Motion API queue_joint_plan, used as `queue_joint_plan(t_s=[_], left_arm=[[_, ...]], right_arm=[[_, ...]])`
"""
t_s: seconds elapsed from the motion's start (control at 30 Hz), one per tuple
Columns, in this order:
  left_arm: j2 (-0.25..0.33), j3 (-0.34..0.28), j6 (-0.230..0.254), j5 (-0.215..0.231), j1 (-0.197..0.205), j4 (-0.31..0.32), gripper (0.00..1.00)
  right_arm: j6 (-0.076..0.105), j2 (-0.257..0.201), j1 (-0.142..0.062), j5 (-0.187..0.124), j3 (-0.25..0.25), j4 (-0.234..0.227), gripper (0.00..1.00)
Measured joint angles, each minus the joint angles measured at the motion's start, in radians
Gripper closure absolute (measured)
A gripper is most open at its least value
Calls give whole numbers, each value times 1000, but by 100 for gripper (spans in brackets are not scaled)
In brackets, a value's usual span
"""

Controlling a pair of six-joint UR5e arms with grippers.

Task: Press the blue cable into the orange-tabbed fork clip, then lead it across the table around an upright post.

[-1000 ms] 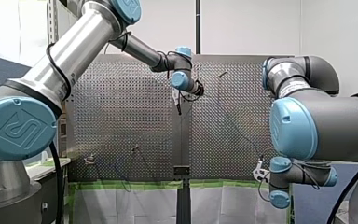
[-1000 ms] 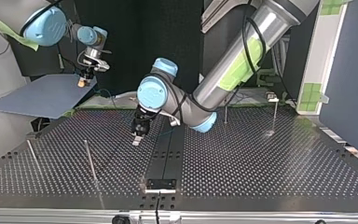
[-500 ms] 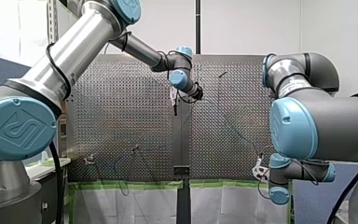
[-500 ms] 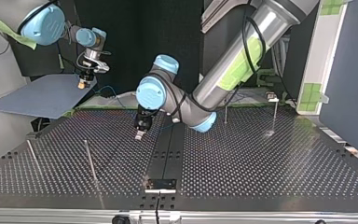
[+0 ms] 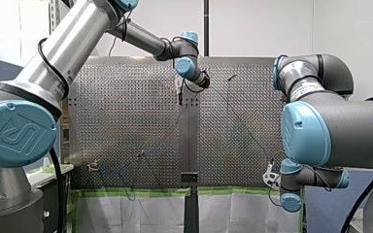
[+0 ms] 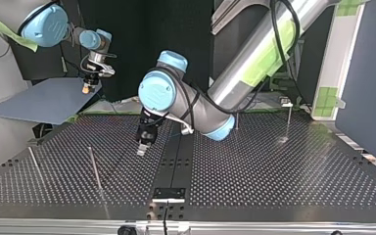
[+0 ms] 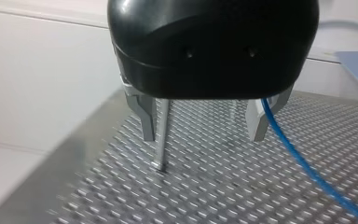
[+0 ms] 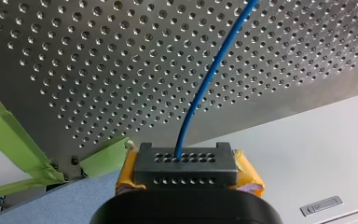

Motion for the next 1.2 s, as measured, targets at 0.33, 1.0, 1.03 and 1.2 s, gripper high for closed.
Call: queue_joint_plan(t_s=[0.33,1.0,1.03,1.2], left_arm=[[27,0,-15,14,-2,13,6],[28,36,-45,27,12,-60,6],[28,46,-45,30,11,-70,6],[28,85,-45,45,7,-108,6]], right_arm=[[0,-1,0,0,0,7,100],[2,-1,-8,2,-9,30,100],[2,-1,-8,2,-10,32,100],[4,-1,-9,1,-12,40,100]])
